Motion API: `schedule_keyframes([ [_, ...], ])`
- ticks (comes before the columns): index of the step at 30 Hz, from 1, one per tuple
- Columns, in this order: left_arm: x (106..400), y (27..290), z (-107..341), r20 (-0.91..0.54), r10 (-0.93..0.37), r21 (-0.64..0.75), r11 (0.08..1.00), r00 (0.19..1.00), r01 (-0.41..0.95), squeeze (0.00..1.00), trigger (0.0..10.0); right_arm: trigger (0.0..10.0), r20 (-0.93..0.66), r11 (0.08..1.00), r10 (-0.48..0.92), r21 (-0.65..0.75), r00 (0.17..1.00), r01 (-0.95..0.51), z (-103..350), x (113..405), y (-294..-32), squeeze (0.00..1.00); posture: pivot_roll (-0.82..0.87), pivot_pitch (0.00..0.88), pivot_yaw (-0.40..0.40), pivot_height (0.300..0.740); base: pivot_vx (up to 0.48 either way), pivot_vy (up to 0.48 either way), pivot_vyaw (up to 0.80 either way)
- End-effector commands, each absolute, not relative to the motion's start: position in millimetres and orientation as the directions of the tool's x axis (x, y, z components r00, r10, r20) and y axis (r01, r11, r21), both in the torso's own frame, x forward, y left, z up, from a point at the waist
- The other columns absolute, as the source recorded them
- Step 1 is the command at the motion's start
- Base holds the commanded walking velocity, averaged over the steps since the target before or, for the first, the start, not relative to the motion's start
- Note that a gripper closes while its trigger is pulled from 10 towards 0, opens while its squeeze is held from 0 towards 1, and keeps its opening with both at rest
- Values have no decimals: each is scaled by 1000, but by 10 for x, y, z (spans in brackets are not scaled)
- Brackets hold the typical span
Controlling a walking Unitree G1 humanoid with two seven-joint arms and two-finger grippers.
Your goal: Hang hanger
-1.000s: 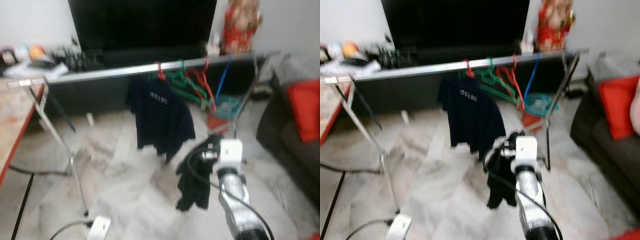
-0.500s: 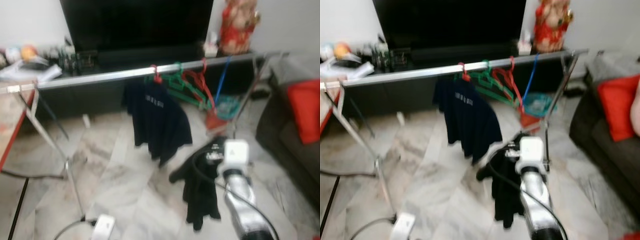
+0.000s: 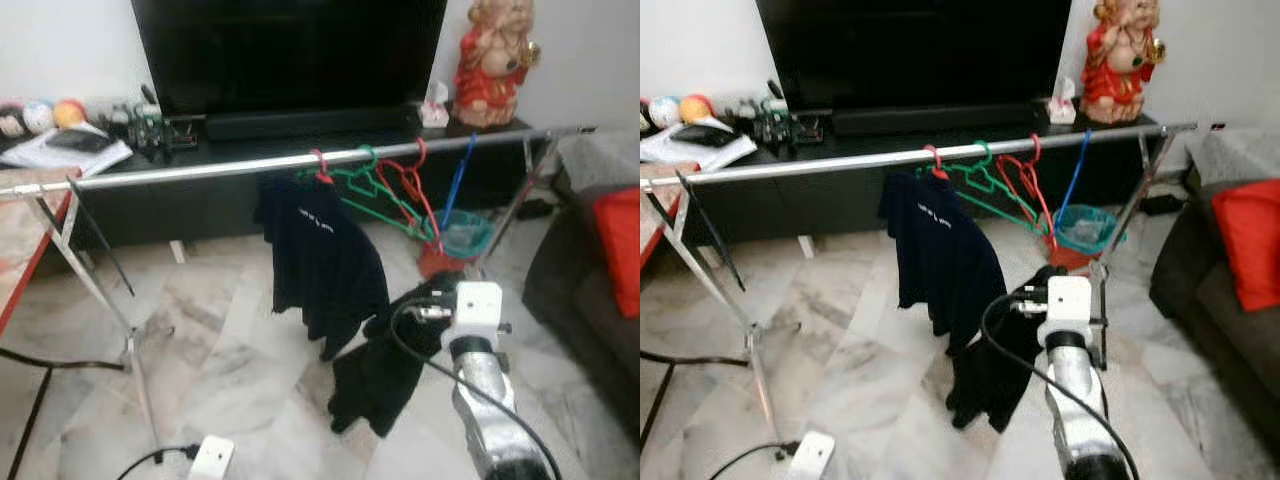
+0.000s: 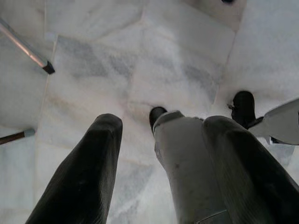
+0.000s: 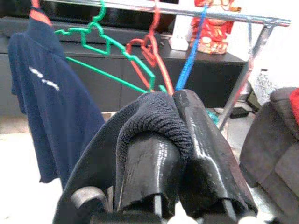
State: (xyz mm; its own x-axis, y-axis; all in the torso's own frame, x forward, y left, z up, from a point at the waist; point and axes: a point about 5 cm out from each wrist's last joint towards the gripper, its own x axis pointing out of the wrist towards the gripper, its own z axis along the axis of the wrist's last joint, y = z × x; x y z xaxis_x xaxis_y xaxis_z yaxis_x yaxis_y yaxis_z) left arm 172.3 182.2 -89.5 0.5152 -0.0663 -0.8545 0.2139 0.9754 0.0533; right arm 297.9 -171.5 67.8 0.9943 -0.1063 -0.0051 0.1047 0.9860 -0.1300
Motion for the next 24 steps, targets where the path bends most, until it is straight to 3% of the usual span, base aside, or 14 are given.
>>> schedule_keyframes([
  [1,1716,1855,-895,-857,-58,60,975,512,212,0,10000,10000,35,988,-89,-121,995,92,773,3030,-1660,0,59,0,-11,740,270,0,0],
  [14,1714,1856,-895,-857,-58,61,975,512,212,0,10000,10000,36,989,-83,-121,996,86,772,3027,-1646,0,60,0,-11,740,267,0,0],
  [18,1718,1858,-893,-855,-56,62,976,515,209,0,10000,10000,41,987,-73,-139,997,78,775,3027,-1637,0,60,0,-10,740,0,0,0],
  [24,1719,1856,-892,-855,-59,59,976,516,209,0,10000,10000,49,988,-73,-132,996,78,783,3023,-1634,0,61,0,-9,740,0,0,800],
])
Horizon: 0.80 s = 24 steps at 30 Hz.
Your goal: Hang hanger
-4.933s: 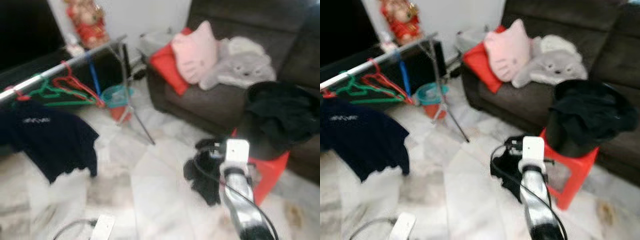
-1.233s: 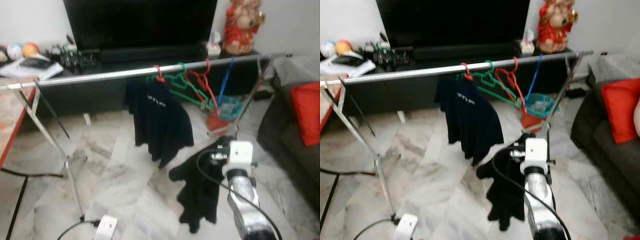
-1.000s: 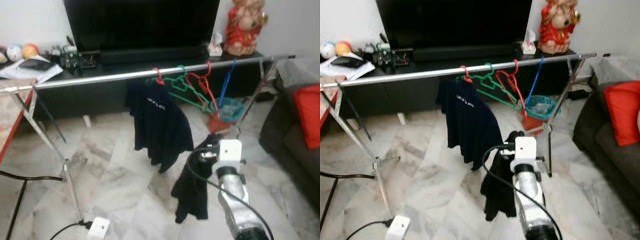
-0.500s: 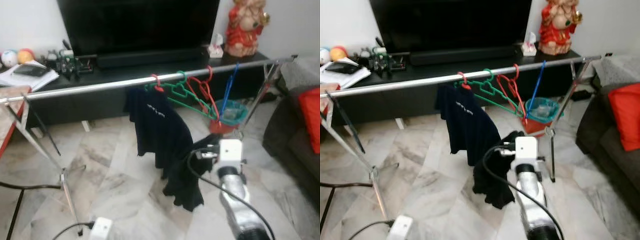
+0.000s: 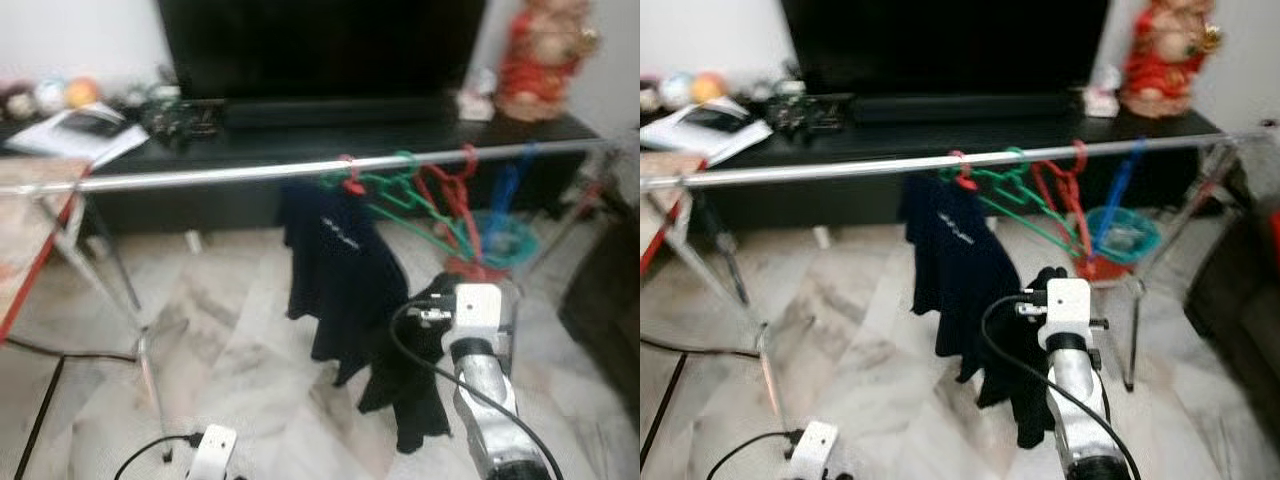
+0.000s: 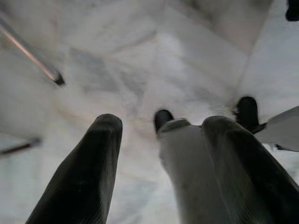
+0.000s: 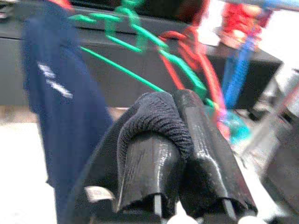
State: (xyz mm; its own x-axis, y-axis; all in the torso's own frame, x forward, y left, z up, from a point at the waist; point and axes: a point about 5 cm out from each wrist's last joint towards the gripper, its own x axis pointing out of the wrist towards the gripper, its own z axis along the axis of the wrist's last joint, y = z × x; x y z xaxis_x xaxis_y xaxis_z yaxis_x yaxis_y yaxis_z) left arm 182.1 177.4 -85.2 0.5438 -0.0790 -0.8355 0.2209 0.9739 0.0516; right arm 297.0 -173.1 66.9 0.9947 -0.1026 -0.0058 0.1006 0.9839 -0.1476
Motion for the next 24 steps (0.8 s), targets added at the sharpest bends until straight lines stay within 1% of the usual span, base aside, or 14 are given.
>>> schedule_keyframes([
  [1,1719,1856,-892,-855,-59,59,976,516,209,0,10000,10000,49,988,-73,-132,996,78,783,3023,-1634,0,61,0,-9,740,0,0,800],
  [12,1720,1861,-891,-852,-57,60,977,520,206,0,10000,10000,46,989,-68,-127,997,73,774,3016,-1623,0,61,0,-6,740,0,0,479],
  [18,1717,1862,-891,-850,-55,64,976,523,207,0,10000,10000,38,991,-84,-104,996,87,754,3014,-1639,0,62,0,-2,740,0,0,0],
  [24,1709,1857,-895,-851,-52,73,973,523,217,0,10000,10000,-6,988,-154,-32,988,153,659,2970,-1736,0,68,0,10,740,0,0,0],
])
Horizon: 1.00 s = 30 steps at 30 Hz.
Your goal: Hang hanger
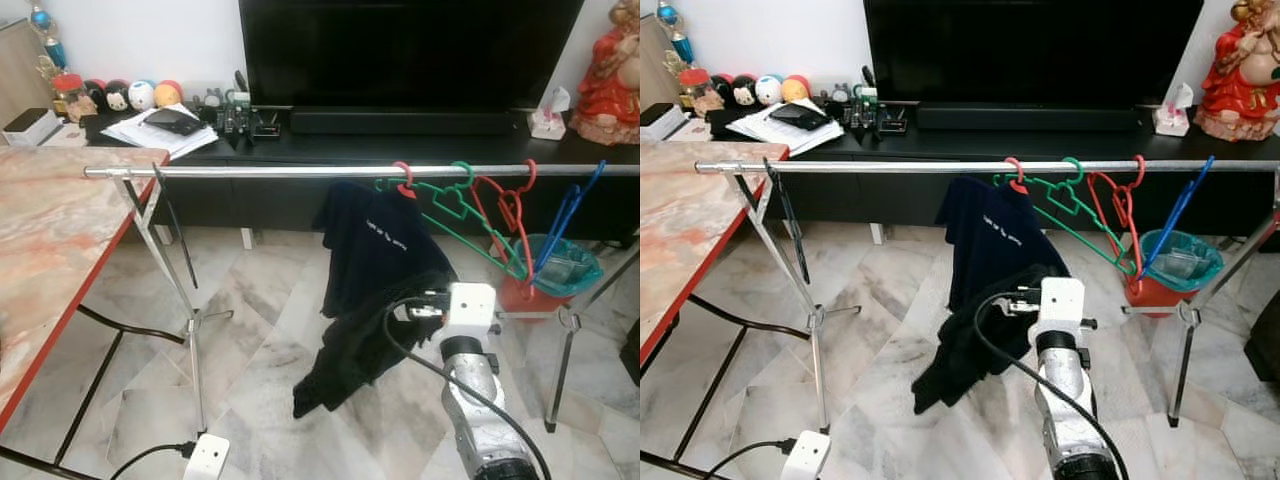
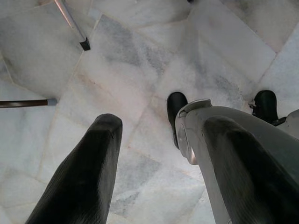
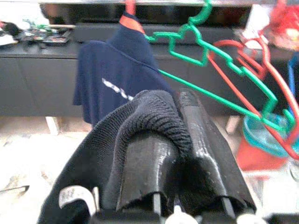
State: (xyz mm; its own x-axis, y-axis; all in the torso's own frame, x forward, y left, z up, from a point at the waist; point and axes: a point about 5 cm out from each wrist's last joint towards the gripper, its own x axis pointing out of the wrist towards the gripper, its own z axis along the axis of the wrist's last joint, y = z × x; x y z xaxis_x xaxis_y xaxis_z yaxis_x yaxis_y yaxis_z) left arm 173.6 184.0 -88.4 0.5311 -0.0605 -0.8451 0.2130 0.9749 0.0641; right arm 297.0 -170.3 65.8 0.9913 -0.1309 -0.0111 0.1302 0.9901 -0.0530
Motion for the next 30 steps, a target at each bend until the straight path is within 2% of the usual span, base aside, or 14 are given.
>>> schedule_keyframes([
  [1,1708,1862,-895,-851,-49,77,973,522,218,0,10000,10000,-24,986,-165,-32,986,165,615,2947,-1750,0,70,0,16,740,0,0,0],
  [7,1709,1901,-889,-849,-38,95,970,526,225,0,10000,10000,-25,987,-160,-39,987,159,590,2911,-1709,0,52,0,35,740,0,0,0],
  [17,1718,1894,-886,-846,-32,110,966,532,235,0,10000,10000,-17,987,-157,-46,987,156,610,2943,-1740,0,64,0,22,740,0,0,0],
  [30,1731,1895,-881,-844,-19,122,966,537,227,0,10000,10000,-7,990,-123,-70,992,122,641,2971,-1673,0,65,0,11,740,0,-322,0],
])
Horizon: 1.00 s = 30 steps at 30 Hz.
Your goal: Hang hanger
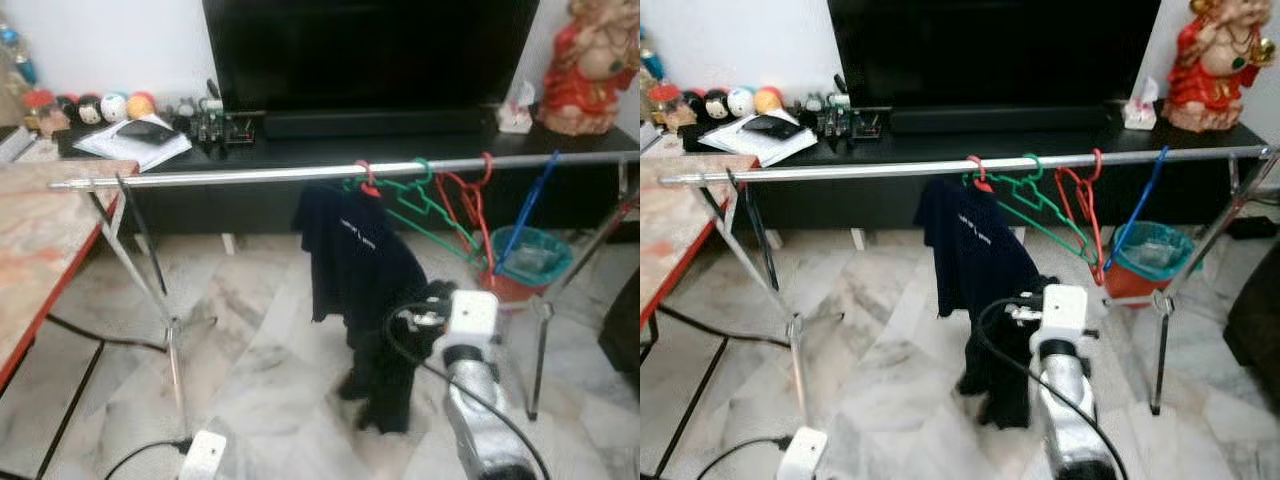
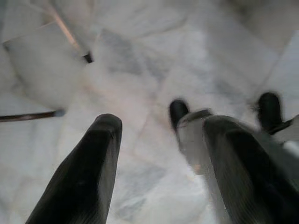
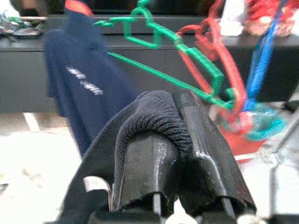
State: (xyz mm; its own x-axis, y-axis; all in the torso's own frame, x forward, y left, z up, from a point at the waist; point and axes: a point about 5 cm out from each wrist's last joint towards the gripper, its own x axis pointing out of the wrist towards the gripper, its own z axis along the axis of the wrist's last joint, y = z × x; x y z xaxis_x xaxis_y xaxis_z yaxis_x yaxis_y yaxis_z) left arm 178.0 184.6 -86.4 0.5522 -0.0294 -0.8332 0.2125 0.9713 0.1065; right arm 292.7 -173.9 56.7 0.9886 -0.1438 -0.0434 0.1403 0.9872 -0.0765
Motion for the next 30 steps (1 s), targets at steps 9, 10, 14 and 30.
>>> schedule_keyframes([
  [9,1737,1892,-878,-842,-21,119,967,538,224,0,10000,10000,-6,989,-131,-75,991,130,643,2967,-1694,0,65,0,10,740,0,-326,0],
  [10,1737,1892,-878,-842,-21,119,968,539,223,0,10000,10000,-6,989,-132,-75,991,131,643,2966,-1694,0,65,0,10,740,0,-322,0],
  [14,1737,1892,-879,-842,-21,119,968,538,223,0,10000,10000,-7,988,-134,-76,991,133,636,2962,-1691,0,64,0,10,740,0,-326,0],
  [30,1735,1889,-880,-844,-25,113,968,536,224,0,10000,10000,-13,988,-138,-78,990,137,619,2958,-1692,0,64,0,8,740,0,-322,0],
])
